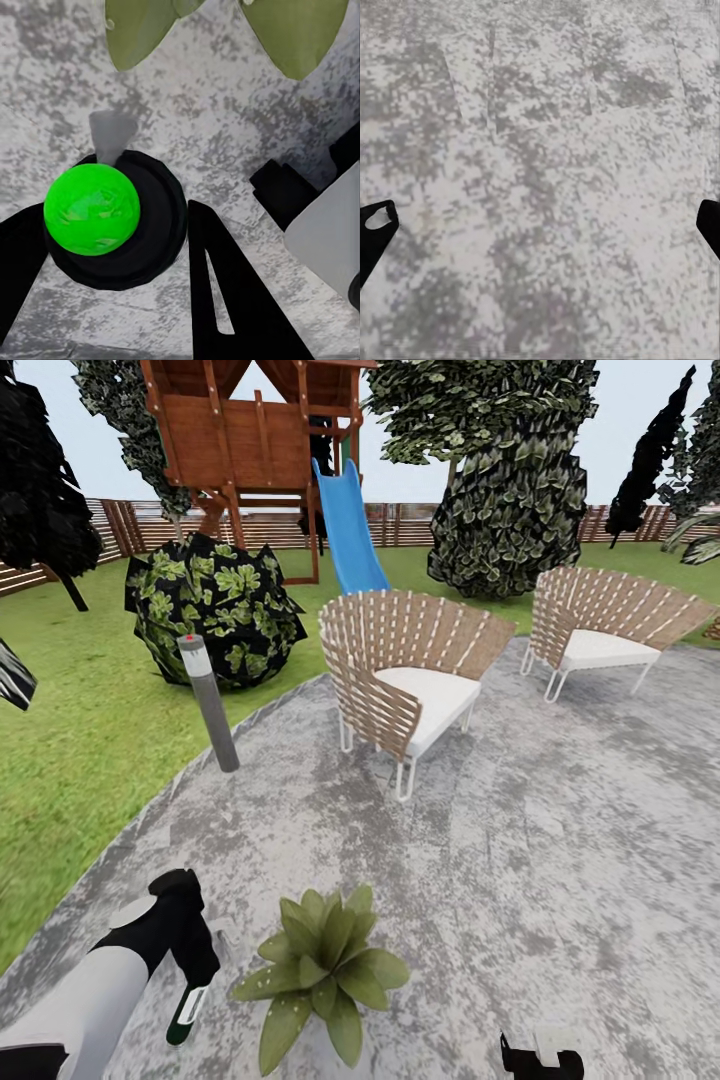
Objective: Pick up the pesticide atomizer in the garden and spray insectifuge to fully cover both potted plants in the garden.
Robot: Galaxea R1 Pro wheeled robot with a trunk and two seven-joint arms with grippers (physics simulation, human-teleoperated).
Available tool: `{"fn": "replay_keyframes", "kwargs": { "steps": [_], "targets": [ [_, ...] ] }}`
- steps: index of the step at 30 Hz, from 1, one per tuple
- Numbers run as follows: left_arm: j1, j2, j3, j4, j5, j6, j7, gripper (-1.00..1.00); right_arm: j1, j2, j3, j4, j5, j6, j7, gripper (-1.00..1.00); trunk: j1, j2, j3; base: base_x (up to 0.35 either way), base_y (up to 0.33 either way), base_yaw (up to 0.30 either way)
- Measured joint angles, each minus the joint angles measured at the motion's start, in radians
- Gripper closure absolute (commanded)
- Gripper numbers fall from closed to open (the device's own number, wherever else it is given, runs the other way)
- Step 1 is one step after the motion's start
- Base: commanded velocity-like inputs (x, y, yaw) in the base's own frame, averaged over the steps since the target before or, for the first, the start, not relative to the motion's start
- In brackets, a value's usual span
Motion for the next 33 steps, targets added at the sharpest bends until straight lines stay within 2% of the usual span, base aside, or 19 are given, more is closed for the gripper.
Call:
{"fn": "replay_keyframes", "kwargs": {
  "steps": [4, 10, 12, 14, 16, 21, 24, 25, 26, 28, 33],
  "targets": [
    [0.000, 0.000, 0.000, 0.001, 0.000, 0.000, 0.000, 1.00, 0.000, 0.000, 0.000, 0.000, 0.000, 0.000, 0.000, -1.00, 0.000, 0.000, 0.000, 0.231, 0.222, 0.000],
    [0.001, -0.002, 0.000, 0.005, 0.004, -0.003, 0.002, 1.00, 0.000, 0.000, 0.000, 0.000, 0.000, 0.000, 0.000, -1.00, 0.000, 0.000, 0.000, 0.031, 0.050, 0.000],
    [0.003, -0.002, -0.022, 0.008, 0.003, -0.006, 0.003, 1.00, 0.000, 0.000, 0.000, 0.000, 0.000, 0.000, 0.000, -1.00, 0.000, 0.000, 0.000, 0.002, 0.003, 0.000],
    [0.003, 0.001, -0.080, 0.012, 0.001, -0.009, 0.002, 1.00, 0.000, 0.000, 0.000, 0.000, 0.000, 0.000, 0.000, -1.00, 0.000, 0.000, 0.000, 0.001, 0.001, -0.079],
    [0.002, 0.002, -0.115, 0.012, 0.003, -0.010, -0.001, 1.00, 0.000, 0.000, 0.000, 0.000, 0.000, 0.000, 0.000, -1.00, 0.000, 0.000, 0.000, 0.000, 0.000, -0.237],
    [-0.010, -0.005, -0.120, -0.002, 0.006, -0.009, -0.007, 1.00, 0.000, 0.000, 0.000, 0.000, 0.000, 0.000, 0.000, -1.00, 0.000, 0.000, 0.000, 0.000, 0.000, -0.082],
    [-0.012, -0.019, -0.120, -0.003, 0.008, -0.009, -0.007, 1.00, 0.000, 0.000, 0.000, 0.000, 0.000, 0.000, -0.001, -1.00, 0.000, 0.000, 0.000, 0.000, 0.000, -0.003],
    [-0.011, -0.021, -0.120, -0.003, 0.008, -0.016, -0.007, 1.00, 0.000, 0.000, 0.000, 0.000, 0.000, 0.000, -0.001, -1.00, 0.000, 0.000, 0.000, 0.000, 0.000, 0.000],
    [-0.005, -0.019, -0.119, 0.003, 0.010, -0.070, -0.008, 1.00, 0.000, 0.000, 0.000, 0.000, 0.000, 0.000, -0.001, -1.00, 0.000, 0.000, 0.000, 0.000, 0.000, 0.000],
    [0.000, -0.015, -0.114, 0.010, 0.012, -0.136, -0.007, 1.00, 0.000, 0.000, 0.000, 0.000, 0.000, 0.000, 0.000, -1.00, 0.000, 0.000, 0.000, 0.000, 0.000, 0.000],
    [0.004, 0.005, -0.112, 0.015, 0.013, -0.169, -0.006, 1.00, 0.000, 0.000, 0.000, 0.000, 0.000, 0.000, -0.001, -1.00, 0.000, 0.000, 0.000, 0.000, 0.000, 0.000]
  ]
}}
